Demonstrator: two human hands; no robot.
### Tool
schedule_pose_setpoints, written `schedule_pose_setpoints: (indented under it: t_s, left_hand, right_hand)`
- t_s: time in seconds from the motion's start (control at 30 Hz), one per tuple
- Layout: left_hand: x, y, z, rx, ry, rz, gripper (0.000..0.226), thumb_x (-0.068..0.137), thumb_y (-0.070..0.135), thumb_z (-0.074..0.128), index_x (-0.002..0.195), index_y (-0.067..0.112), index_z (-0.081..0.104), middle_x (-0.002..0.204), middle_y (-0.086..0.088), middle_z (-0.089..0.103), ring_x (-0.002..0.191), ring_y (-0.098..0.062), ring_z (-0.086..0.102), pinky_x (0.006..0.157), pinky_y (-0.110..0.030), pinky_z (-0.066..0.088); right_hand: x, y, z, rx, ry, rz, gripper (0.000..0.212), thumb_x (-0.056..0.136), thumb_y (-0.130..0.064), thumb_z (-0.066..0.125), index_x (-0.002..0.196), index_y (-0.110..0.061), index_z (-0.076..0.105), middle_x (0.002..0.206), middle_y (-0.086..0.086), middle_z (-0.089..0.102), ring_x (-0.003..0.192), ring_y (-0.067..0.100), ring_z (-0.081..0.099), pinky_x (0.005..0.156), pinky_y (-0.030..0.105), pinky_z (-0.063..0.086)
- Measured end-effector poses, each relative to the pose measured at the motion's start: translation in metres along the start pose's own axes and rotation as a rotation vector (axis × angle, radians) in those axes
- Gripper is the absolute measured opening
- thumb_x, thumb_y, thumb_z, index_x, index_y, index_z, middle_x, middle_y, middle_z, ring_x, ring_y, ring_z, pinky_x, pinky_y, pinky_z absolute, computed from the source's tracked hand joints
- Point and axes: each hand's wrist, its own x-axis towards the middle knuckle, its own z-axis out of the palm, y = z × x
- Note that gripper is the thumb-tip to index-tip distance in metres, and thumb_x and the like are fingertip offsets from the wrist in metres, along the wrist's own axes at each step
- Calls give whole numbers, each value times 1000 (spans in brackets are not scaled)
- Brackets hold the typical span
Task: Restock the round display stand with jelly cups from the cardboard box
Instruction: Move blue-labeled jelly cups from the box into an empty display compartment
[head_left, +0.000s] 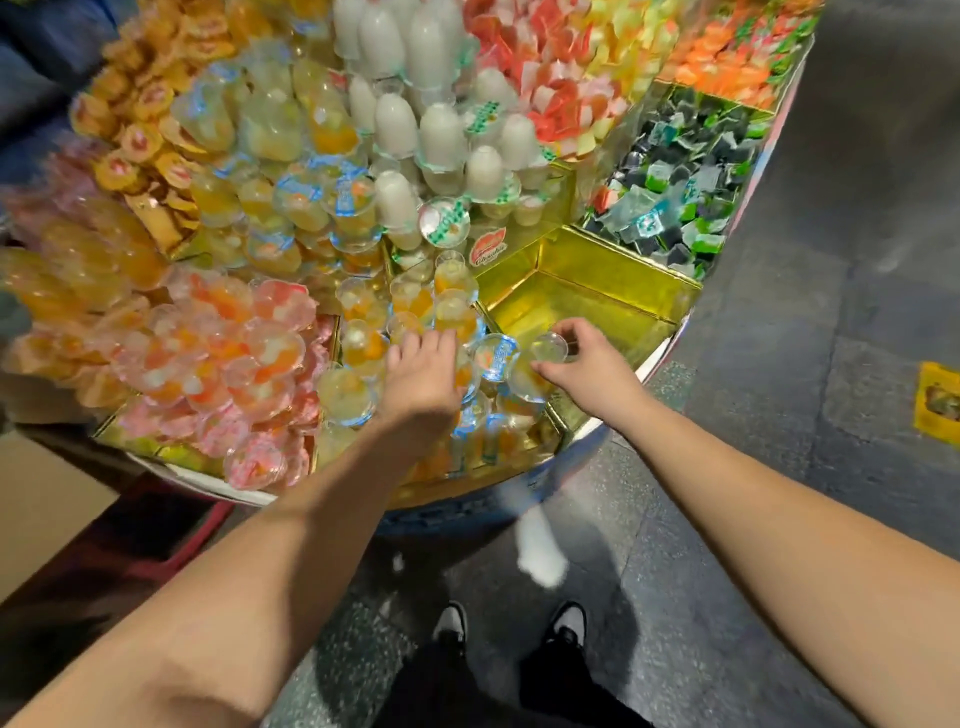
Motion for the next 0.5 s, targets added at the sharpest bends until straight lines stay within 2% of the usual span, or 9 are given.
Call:
schedule_pose_setpoints:
  t_s: [0.1,0.33,0.5]
  left_hand:
    - [4,5,8,51,-11,-27,64,89,41,64,139,16,33,139,-4,43,125,-26,36,102,-39,29]
    - [6,9,18,152,-4,-44,63,91,37,62,140,14,30,137,-7,43,123,-27,39,99,-39,31]
    - [6,3,20,195,-24,-33,75,88,51,62,143,14,27,137,-8,43,123,-28,40,100,-40,33]
  right_hand:
    - [15,6,-1,-3,-2,-2,50,84,-28,76,126,-15,53,124,4,55,99,14,52,80,21,36]
    - [23,17,-1,-23,-40,-3,49,84,-25,76,125,-12,52,126,8,54,106,20,54,82,21,36]
    - [20,18,8,-23,-68,-21,47,85,-25,75,124,-13,52,125,6,51,102,15,49,81,21,33]
